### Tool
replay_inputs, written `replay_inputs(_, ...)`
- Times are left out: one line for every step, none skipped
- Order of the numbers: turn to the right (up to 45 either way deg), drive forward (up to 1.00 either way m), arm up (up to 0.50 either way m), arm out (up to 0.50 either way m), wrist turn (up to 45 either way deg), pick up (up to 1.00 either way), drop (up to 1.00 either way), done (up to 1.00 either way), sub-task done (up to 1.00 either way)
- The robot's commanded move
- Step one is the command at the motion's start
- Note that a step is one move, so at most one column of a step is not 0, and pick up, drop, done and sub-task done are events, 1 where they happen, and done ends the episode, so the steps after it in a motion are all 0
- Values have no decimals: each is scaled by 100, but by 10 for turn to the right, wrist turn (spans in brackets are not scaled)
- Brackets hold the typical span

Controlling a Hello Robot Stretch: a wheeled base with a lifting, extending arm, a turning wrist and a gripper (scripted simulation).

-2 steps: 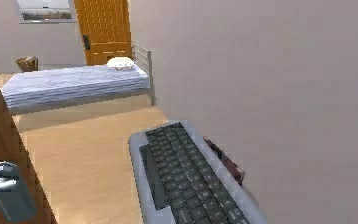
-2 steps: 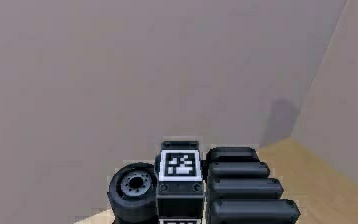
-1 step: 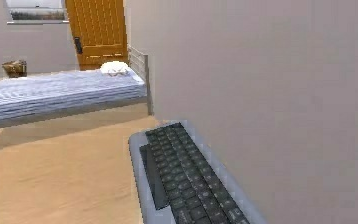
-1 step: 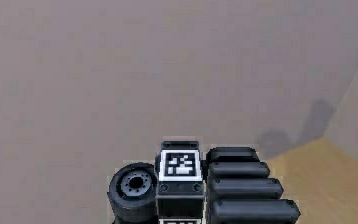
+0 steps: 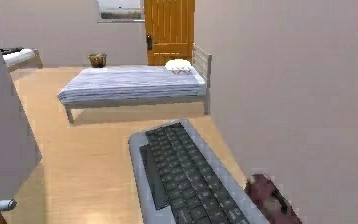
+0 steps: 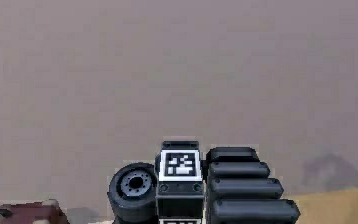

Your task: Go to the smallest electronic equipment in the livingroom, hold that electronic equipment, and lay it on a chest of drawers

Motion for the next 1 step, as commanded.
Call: replay_inputs(0,50,0,0,0,0,0,0,0)
